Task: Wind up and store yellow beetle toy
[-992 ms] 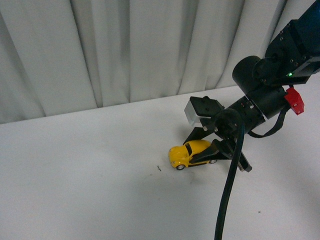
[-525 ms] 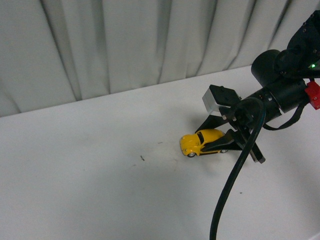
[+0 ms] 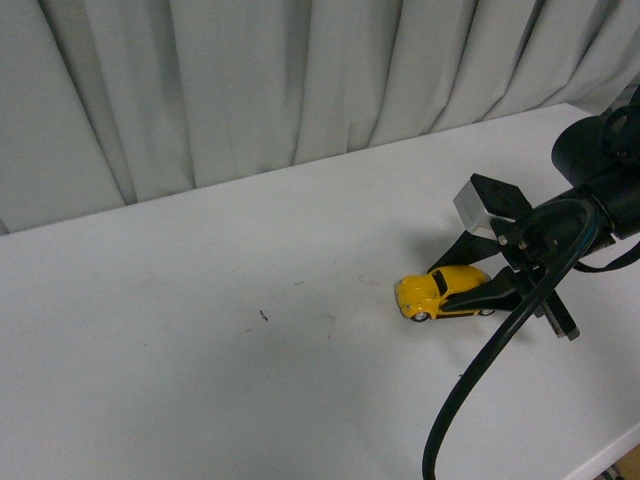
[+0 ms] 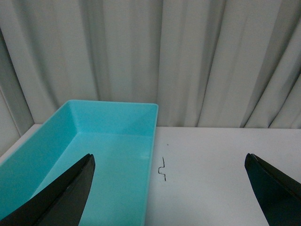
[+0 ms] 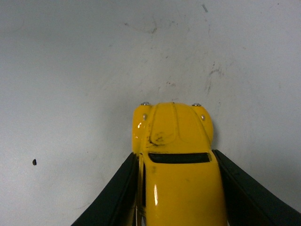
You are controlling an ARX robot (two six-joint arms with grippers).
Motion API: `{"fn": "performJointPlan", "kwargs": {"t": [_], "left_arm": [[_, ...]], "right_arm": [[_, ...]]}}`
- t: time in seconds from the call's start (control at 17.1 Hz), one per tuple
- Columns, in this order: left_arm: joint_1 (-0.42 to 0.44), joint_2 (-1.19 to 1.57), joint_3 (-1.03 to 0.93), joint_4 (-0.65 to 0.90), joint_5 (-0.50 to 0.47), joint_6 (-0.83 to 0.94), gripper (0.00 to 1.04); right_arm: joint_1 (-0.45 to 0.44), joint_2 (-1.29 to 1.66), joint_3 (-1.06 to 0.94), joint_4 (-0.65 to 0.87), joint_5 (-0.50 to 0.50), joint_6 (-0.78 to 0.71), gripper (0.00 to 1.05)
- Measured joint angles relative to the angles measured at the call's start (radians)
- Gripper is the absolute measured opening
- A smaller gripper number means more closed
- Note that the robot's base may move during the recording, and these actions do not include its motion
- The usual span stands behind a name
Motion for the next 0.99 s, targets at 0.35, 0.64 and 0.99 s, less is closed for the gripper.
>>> {"fn": "performJointPlan", "kwargs": {"t": [0.35, 0.64, 0.99], "left_arm": [[0.0, 0.0, 0.0, 0.0, 0.0, 0.0, 0.98], [0.0, 0.0, 0.0, 0.0, 0.0, 0.0, 0.98], [0.0, 0.0, 0.0, 0.0, 0.0, 0.0, 0.98]], "right_arm": [[-0.008, 0.005, -0.018, -0.016, 0.041, 0.039, 0.99], [-0.013, 0.008, -0.021, -0.008, 0.04, 0.05, 0.98], [-0.013, 0.008, -0.023, -0.002, 0.04, 0.052, 0.98]]}}
